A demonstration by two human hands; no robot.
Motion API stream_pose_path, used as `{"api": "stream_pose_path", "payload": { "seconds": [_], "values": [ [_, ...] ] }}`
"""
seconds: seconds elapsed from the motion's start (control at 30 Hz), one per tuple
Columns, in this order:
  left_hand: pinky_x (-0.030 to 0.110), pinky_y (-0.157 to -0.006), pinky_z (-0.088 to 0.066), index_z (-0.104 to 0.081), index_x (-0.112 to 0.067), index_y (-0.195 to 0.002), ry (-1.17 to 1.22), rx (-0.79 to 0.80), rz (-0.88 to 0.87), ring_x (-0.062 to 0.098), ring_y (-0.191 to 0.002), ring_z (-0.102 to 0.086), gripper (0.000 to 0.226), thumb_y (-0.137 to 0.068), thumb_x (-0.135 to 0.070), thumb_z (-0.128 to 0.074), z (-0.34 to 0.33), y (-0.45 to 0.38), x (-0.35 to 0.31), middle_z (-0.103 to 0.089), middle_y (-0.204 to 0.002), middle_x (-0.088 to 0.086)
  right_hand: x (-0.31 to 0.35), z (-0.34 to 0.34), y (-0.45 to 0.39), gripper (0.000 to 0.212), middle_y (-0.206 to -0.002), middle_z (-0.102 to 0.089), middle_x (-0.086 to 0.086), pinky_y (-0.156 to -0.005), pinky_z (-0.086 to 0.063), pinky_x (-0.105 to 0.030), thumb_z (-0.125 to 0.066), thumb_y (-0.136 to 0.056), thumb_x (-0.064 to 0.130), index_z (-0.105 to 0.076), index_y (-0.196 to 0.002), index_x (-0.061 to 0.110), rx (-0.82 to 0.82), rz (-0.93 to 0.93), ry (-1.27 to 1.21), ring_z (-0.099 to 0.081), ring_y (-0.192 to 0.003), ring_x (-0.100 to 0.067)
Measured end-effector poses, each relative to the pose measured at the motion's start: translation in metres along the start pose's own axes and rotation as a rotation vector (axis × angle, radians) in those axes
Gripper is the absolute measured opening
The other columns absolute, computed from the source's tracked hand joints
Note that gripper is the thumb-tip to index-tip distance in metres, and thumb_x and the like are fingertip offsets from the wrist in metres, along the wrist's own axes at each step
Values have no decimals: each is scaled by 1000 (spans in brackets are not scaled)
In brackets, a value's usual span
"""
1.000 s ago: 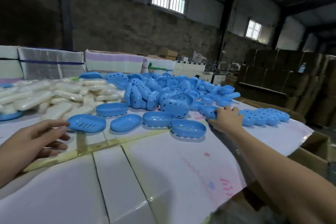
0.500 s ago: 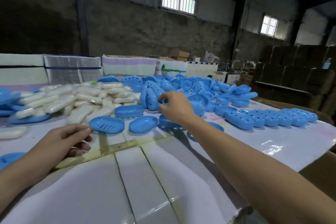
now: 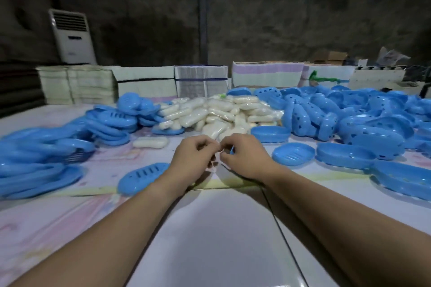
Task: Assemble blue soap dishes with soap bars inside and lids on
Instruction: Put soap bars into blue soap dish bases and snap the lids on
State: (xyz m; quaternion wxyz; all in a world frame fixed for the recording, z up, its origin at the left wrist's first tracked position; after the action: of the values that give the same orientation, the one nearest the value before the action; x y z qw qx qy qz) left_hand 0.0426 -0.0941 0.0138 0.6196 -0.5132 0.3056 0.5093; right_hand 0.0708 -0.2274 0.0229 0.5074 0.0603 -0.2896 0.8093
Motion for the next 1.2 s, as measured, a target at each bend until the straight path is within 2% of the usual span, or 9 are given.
{"api": "stream_pose_path", "payload": {
  "seconds": [0.17,0.3,0.47,0.57,0.7,0.83,0.93,1.03,1.2],
  "values": [
    [31,-66,-50,-69,-28,-82,-439,-89,-128,10,-74,-62,10,-89,-27,-62,31,-9,-14,-67,-75,-8,14,0,7,20,-94,-64,13,-77,-42,-25,-64,-84,28,-73,-101,32,56,105,-46,-54,-86,-4],
    [31,-70,-49,-60,-33,-105,-639,-83,26,15,-87,-60,15,-90,-34,-62,70,-21,4,-61,-97,-8,19,-2,11,18,-96,-65,14,-82,-42,-25,-64,-87,27,-73,-103,30,81,142,-49,-51,-94,-5],
    [46,-99,-49,-57,-26,-123,-648,-146,207,31,-116,-55,35,-90,-34,-62,110,-32,33,-59,-122,5,20,4,13,16,-95,-62,16,-82,-40,-25,-63,-88,25,-70,-98,34,55,160,-68,-51,-97,-8],
    [41,-102,-41,-52,-26,-134,-677,-141,295,33,-128,-43,42,-94,-34,-58,113,-38,55,-55,-131,7,23,4,15,17,-96,-61,18,-81,-39,-24,-63,-88,25,-70,-99,35,62,171,-68,-50,-97,-6],
    [45,-107,-42,-50,-24,-136,-565,-160,354,33,-125,-48,44,-93,-28,-57,123,-46,60,-54,-135,10,26,3,14,17,-96,-62,17,-80,-37,-25,-63,-89,26,-70,-101,35,71,186,-55,-49,-98,-7],
    [47,-112,-37,-51,-30,-137,-573,-90,303,30,-134,-42,52,-90,-46,-66,128,-39,61,-48,-145,6,30,2,14,16,-97,-62,16,-85,-43,-27,-63,-89,26,-70,-101,35,79,199,-63,-51,-98,-7],
    [42,-105,-36,-47,-49,-131,-766,214,254,19,-128,-39,79,-63,-85,-65,121,-25,50,-44,-134,-11,32,-1,15,16,-97,-61,18,-82,-41,-25,-62,-90,28,-69,-101,37,95,203,-65,-50,-97,-5],
    [35,-93,-41,-44,-56,-124,-883,440,295,8,-110,-51,82,-53,-87,-70,111,-12,41,-47,-121,-19,32,1,16,16,-99,-62,16,-84,-42,-26,-62,-90,27,-69,-102,36,98,196,-71,-50,-97,-6],
    [22,-75,-42,-50,-53,-123,-846,331,112,1,-93,-54,61,-70,-65,-78,87,-13,26,-51,-107,-21,27,8,16,16,-95,-63,17,-83,-40,-26,-64,-88,24,-70,-97,35,71,167,-84,-51,-97,-8]
  ]
}}
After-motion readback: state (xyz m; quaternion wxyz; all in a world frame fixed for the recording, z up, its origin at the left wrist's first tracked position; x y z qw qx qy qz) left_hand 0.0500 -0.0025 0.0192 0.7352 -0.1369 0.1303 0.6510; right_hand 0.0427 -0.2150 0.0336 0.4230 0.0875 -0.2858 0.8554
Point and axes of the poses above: each hand's wrist, its own y-axis away from the middle knuckle, its own z-axis out of the back of the hand, x = y × z, the point moved 7 cm from there along -y, towards the middle knuckle
